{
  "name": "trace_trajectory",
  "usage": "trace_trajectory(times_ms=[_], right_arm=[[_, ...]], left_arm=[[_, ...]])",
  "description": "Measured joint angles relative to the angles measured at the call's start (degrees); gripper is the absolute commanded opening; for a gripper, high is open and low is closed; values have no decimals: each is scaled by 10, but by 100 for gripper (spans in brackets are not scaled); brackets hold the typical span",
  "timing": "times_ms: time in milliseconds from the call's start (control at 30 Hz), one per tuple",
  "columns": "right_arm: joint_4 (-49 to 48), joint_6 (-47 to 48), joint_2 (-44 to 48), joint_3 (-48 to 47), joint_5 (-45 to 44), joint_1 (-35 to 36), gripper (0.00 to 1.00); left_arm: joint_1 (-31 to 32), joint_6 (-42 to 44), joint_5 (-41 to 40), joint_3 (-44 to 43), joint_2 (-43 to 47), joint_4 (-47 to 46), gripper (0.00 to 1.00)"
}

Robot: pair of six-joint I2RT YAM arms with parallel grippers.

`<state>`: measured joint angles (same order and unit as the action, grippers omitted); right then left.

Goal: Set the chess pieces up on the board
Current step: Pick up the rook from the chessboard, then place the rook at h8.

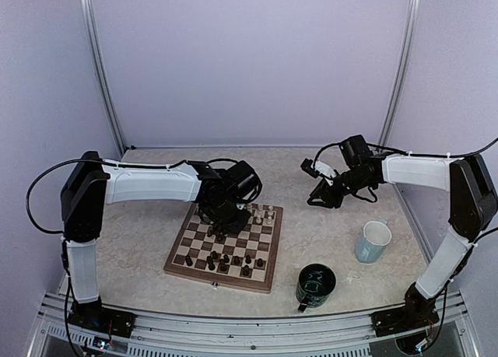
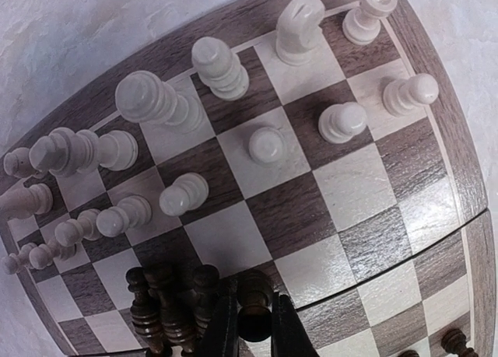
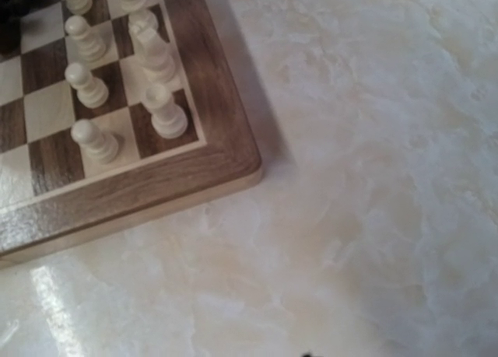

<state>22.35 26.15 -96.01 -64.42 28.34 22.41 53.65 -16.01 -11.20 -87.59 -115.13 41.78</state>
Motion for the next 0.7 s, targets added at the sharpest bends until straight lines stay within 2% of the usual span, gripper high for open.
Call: trace_trajectory(times_ms=[200, 367, 700], right_arm=[[3, 0, -6, 0, 0, 0, 29], [3, 0, -6, 0, 0, 0, 29], [5, 0, -6, 0, 3, 0, 29]], left_arm=[[15, -8, 4, 0, 39, 15, 8], [24, -35, 2, 29, 134, 26, 8], [24, -151, -24, 222, 301, 84, 9]])
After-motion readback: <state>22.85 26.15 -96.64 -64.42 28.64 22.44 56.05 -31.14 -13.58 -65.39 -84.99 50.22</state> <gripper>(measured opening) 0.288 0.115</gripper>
